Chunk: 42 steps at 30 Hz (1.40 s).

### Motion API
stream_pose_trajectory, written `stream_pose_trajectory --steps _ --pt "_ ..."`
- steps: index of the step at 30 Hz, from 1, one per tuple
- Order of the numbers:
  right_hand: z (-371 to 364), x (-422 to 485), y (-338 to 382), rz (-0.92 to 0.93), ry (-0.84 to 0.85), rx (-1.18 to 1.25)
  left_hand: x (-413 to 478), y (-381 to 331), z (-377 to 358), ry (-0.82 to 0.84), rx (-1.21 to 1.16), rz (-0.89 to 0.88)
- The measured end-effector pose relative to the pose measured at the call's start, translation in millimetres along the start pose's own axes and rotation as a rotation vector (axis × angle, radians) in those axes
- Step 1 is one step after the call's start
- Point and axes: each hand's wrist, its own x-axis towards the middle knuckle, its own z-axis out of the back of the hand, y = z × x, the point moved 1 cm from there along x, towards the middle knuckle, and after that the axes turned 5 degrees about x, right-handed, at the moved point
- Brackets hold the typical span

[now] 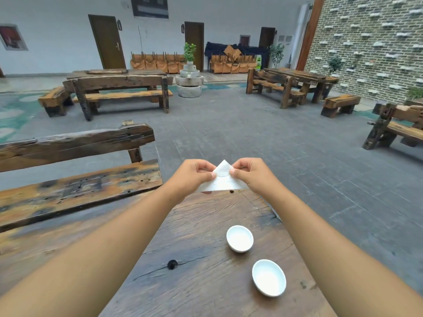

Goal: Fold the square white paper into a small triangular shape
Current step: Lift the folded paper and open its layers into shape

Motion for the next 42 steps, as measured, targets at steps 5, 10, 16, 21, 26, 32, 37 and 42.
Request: stream_pose_trajectory --steps 5,10,16,21,26,32,37,42 --pt "-5.8 1.7 -30.4 -0.056 0.014 -0.006 8.0 29.0 -13.0 0.007 -0.034 0.061" --pt "-17.3 3.7 -60.9 -0.131 0.054 -0.012 9.2 62.4 -22.8 0.019 -0.077 0.127" --pt "-33.3 -4.0 -106.1 -0.251 0.11 -0.032 9.5 115.6 -39.2 0.042 -0.095 0.24" --pt "-46.4 -8.5 -145.6 -0.347 0.131 -0.029 8.8 156.4 -51.8 0.068 -0.131 0.338" --pt "-64.2 -12.1 -187.8 -0.446 0.161 -0.053 3.8 191.4 -62.2 0.062 -0.107 0.433" --pt "-82.8 -21.9 -231.2 -0.48 0.194 -0.08 -9.1 232.6 -72.7 0.057 -0.089 0.534" --pt "-98.1 -33.9 -262.5 -0.546 0.209 -0.064 -19.1 267.6 -85.7 0.03 -0.095 0.624" --pt "-108.6 -40.7 -293.3 -0.616 0.236 -0.101 -22.3 298.7 -99.7 -0.032 -0.088 0.716"
